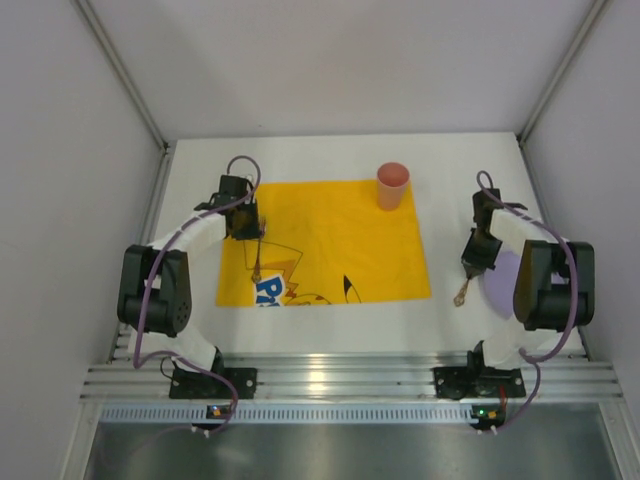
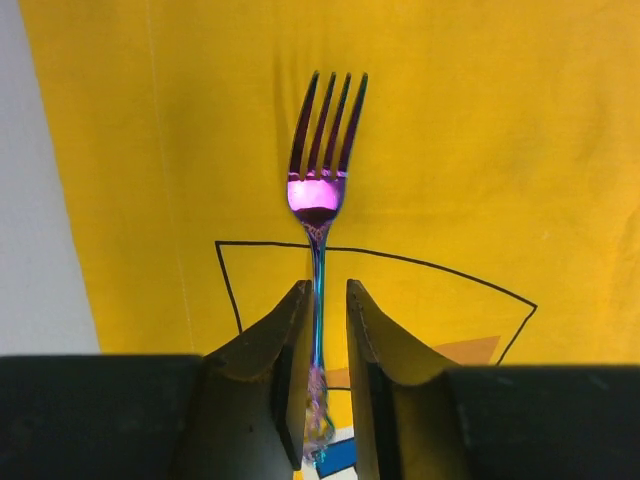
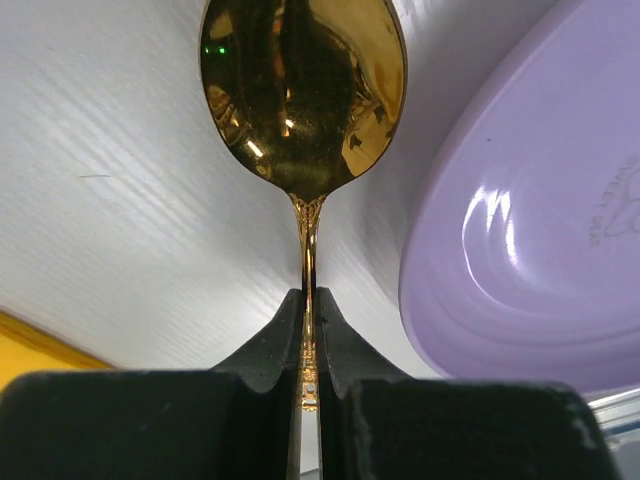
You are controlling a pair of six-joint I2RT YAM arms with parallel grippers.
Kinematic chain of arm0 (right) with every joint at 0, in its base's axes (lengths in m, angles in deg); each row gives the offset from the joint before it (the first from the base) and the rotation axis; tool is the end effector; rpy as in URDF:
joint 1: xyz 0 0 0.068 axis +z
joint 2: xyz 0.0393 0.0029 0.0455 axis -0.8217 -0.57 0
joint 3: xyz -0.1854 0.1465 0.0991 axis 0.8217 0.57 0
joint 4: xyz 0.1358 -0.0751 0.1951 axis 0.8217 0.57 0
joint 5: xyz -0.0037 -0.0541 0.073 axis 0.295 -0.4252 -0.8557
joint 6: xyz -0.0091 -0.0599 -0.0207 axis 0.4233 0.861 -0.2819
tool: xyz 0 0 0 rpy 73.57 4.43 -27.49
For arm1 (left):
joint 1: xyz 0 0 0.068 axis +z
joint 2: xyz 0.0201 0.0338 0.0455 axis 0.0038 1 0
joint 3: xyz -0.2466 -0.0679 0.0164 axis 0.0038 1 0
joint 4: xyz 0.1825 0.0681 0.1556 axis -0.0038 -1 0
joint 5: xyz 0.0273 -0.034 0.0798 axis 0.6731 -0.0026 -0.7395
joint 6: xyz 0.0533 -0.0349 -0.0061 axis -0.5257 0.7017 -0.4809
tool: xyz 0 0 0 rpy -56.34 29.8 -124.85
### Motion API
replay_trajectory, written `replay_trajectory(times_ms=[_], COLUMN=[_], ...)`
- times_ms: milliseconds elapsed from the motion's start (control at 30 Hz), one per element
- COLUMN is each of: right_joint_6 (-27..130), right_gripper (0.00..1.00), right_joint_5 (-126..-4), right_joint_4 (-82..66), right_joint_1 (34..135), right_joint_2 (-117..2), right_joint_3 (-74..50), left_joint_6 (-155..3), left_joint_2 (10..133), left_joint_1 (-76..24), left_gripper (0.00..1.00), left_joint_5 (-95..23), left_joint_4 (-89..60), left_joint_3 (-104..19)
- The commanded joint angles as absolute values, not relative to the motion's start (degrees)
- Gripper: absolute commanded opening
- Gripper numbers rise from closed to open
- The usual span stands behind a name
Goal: Set the dinner table for one person
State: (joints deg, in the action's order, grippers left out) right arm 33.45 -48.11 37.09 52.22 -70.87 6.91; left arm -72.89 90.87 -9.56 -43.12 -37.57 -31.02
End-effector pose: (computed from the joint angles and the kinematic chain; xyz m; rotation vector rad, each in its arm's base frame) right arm 0.2724 -0.0221 0.1426 0.7395 2.9053 -0.1969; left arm 0.3318 -0.0584 0.1788 -0.1086 2.5421 -0.1999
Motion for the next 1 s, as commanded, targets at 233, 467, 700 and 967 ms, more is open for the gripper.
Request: replay_trajectory(times_ms=[233, 467, 700, 967], right_joint_6=[32.65, 29.41, 30.19, 30.36], right_gripper=[0.00, 0.00, 0.00, 0.00], right_joint_5=[-45.13, -42.58, -41.43, -44.68], right_joint_4=[43.62, 48.37, 42.40, 36.43], right_joint_1=[58.76, 76.15, 91.63, 94.45], right_joint_2=[-58.42, -56.75, -60.25, -72.72], right_joint_3=[-9.59, -18.58, -20.60, -24.20], left_joint_6=[-72.23, -71.35, -69.42, -67.40], left_joint_2=[90.86, 87.61, 81.72, 72.94], left_joint_1=[-9.19, -9.19, -9.27, -9.27], left_gripper=[0.35, 0.43, 0.79, 0.97], left_joint_5=[-45.90, -44.93, -42.47, -42.12], left_joint_4=[-37.93, -39.95, -41.98, -45.40], left_joint_3=[-32.25, -34.44, -34.27, -31.21])
